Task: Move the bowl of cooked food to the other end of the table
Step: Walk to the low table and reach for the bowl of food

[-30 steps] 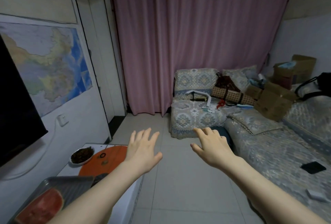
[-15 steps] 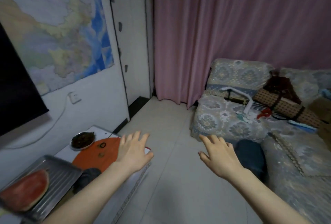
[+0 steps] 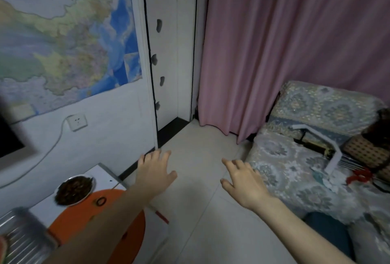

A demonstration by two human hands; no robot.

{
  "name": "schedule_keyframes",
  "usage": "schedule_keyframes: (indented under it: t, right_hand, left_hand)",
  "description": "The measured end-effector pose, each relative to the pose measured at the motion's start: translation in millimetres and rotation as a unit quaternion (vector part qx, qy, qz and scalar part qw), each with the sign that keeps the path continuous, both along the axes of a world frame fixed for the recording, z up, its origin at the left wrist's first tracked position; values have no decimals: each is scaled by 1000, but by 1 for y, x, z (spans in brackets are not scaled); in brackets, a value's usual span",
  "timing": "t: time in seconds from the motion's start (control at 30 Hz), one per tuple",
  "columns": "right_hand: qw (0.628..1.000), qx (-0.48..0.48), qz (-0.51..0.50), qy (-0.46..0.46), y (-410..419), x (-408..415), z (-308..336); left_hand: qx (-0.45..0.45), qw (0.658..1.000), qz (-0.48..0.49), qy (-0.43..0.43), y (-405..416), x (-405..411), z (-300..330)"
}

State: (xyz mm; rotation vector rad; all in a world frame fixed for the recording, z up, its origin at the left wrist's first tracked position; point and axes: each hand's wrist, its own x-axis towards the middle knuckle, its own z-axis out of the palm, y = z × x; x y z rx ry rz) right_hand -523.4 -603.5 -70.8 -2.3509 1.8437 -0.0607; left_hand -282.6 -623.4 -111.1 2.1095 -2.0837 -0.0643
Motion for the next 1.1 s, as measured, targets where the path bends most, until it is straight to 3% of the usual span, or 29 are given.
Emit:
schedule_keyframes:
  t: [0.17,0.43,0.63,0.8,0.93,1.1]
  right_hand:
    - [999,4,40,-30,-114,2,-4]
    - [978,38,207,-8,-320,55,-43]
    - [919,63,381,80,-428,126,-60]
    - [839,98,525,103,-453,215,-79]
    - [799,106,584,96,-459,281,-93]
    - [772,133,609,125,-483,381,-108]
  left_hand:
    - [-3,1000,27,-8,-86,-1,-1]
    - [52,980,190,-3,-207,33,-34]
    - [112,925,364,14,-229,56,-61]
    - [145,853,501,33,-214,83,-80]
    - [153,810,564,49,-219,123,-93]
    - [155,782,598,78,-264,206,-108]
